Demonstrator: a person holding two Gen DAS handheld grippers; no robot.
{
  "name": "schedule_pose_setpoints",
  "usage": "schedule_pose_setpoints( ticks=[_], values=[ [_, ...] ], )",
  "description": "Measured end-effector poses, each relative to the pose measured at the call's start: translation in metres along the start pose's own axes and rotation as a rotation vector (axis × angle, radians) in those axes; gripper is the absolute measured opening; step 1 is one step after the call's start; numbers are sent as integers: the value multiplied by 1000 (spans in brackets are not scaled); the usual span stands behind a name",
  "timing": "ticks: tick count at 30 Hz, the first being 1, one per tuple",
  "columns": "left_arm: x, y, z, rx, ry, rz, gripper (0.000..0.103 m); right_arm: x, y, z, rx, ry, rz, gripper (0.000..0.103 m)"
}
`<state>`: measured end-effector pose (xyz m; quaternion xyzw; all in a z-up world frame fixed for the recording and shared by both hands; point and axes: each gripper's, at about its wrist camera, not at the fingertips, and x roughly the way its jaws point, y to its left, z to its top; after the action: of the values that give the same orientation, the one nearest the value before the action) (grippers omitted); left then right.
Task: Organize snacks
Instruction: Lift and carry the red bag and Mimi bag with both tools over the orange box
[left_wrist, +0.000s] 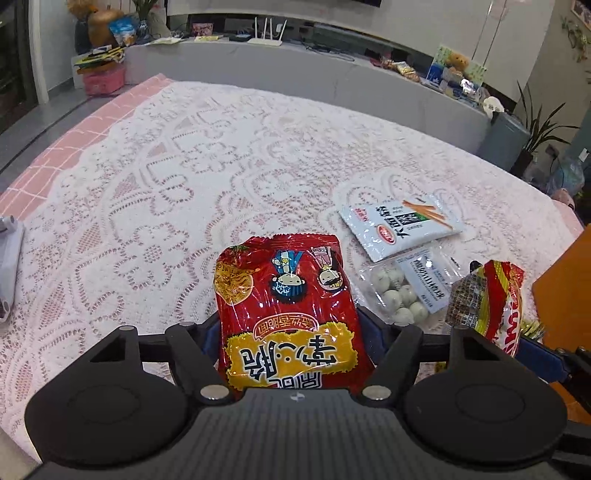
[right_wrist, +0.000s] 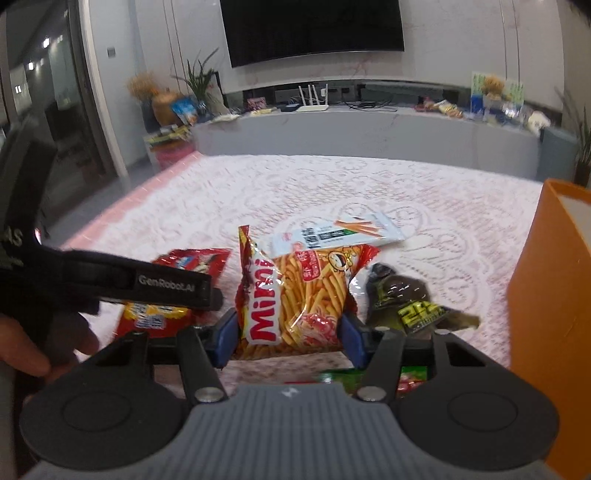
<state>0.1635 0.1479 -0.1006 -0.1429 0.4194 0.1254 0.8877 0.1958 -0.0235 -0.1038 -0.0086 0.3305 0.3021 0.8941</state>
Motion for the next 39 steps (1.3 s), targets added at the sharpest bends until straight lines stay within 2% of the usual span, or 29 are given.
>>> schedule_pose_setpoints(
  ticks=[5, 8, 21, 30, 33, 39],
  values=[
    [-7, 3, -1, -26, -11, -18, 81, -11, 4, 2, 10, -18, 35, 56],
    [-14, 4, -3, -37, -21, -32, 81, -19, 5, 6, -1, -22, 13, 56],
    [-65, -11, -3, -96, -71, -182, 81, -71, 0, 19, -23, -49, -52, 56],
    [-107, -53, 6, -21, -133, -278, 81, -105, -17, 31, -32, 7, -61, 55],
    [-115, -76, 11, 32, -155, -289, 81, -118, -31, 34, -30, 28, -78, 55],
    [-116, -125, 22, 114, -161, -364, 81, -146, -74, 42, 4, 64, -129, 55]
  ],
)
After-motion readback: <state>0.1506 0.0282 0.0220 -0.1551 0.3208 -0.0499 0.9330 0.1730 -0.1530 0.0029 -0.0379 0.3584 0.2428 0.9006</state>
